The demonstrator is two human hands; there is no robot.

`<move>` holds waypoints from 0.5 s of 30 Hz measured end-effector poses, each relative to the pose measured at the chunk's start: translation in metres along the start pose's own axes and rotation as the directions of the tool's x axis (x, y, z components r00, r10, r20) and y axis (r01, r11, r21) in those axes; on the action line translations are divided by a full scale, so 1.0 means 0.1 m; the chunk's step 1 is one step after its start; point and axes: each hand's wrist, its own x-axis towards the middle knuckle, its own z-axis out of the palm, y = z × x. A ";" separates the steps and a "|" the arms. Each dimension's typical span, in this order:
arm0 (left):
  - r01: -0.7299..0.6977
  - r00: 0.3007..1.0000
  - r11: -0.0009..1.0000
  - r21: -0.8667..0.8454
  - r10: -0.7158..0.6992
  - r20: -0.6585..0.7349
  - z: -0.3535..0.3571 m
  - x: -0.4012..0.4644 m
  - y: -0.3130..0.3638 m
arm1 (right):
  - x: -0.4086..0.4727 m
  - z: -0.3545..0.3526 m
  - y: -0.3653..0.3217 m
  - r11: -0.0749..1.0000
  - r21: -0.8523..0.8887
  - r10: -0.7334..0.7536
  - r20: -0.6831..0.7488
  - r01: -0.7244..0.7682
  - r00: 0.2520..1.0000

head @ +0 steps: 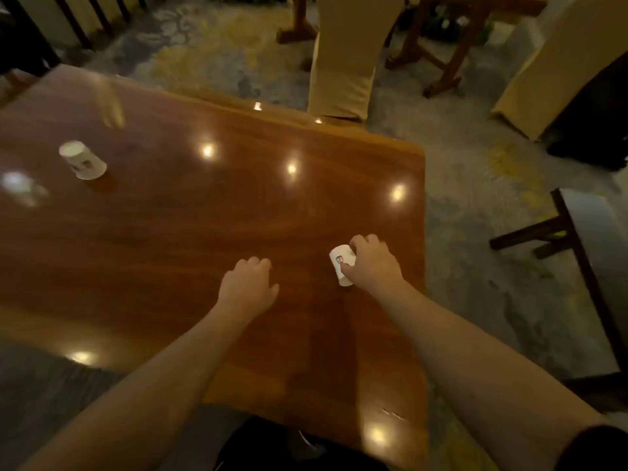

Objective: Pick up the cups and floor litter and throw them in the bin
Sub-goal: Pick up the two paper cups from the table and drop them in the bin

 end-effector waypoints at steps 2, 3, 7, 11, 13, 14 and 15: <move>-0.011 0.998 0.999 0.052 0.008 0.058 0.04 0.12 -0.13 | 0.08 0.11 -0.03 0.993 0.013 0.119 0.026 -0.119 0.993; -0.015 0.998 0.998 0.066 0.010 0.067 0.11 0.18 -0.21 | 0.09 0.20 -0.04 0.986 0.025 0.164 0.039 -0.165 0.986; -0.035 0.985 0.995 0.095 0.018 0.171 0.30 0.31 -0.41 | 0.11 0.43 -0.11 0.962 0.065 0.260 0.093 -0.266 0.961; -0.035 0.969 0.995 0.095 0.010 0.247 0.41 0.33 -0.52 | 0.06 0.52 -0.21 0.956 0.087 0.271 0.099 -0.280 0.957; -0.045 0.968 0.993 0.111 0.016 0.251 0.45 0.30 -0.53 | -0.01 0.53 -0.26 0.958 0.106 0.256 0.114 -0.268 0.960; -0.047 0.967 0.993 0.111 0.017 0.254 0.45 0.29 -0.54 | -0.06 0.53 -0.30 0.960 0.111 0.242 0.127 -0.256 0.962; -0.049 0.966 0.993 0.106 0.020 0.259 0.45 0.27 -0.55 | -0.11 0.53 -0.34 0.965 0.113 0.221 0.134 -0.237 0.966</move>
